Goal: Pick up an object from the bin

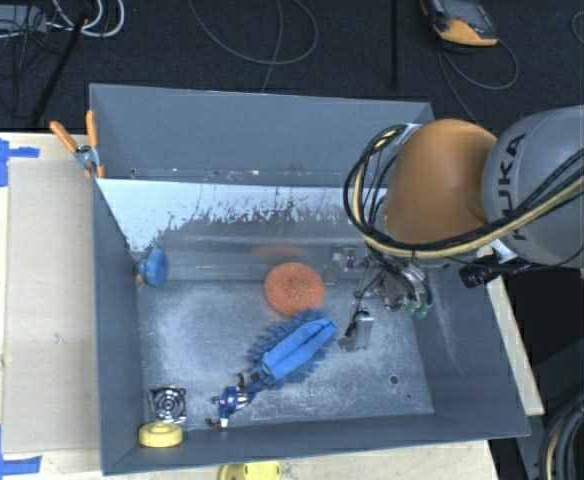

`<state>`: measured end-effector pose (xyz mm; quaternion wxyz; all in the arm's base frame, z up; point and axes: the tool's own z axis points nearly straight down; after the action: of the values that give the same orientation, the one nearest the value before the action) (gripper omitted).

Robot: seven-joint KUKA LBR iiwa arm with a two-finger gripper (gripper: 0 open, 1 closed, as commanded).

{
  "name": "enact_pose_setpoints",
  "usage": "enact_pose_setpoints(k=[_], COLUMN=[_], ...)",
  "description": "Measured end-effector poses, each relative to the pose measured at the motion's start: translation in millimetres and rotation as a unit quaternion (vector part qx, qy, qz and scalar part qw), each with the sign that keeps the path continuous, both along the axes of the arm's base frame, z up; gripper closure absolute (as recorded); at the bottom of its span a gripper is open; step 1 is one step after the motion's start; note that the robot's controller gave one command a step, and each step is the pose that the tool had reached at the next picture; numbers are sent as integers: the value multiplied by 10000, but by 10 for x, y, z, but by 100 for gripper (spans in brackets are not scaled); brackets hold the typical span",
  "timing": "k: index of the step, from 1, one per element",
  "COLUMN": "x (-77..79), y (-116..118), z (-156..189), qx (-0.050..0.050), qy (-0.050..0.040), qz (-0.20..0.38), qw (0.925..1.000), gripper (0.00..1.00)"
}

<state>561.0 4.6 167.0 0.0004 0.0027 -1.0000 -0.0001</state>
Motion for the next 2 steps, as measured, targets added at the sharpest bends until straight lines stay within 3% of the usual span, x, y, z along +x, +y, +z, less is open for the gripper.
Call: enact_pose_setpoints(k=[1,2], x=[0,260], y=[0,237], z=[0,-492], qx=[0,-3], qy=[0,-45], qz=[0,213], qw=[10000,9998], gripper=[0,0])
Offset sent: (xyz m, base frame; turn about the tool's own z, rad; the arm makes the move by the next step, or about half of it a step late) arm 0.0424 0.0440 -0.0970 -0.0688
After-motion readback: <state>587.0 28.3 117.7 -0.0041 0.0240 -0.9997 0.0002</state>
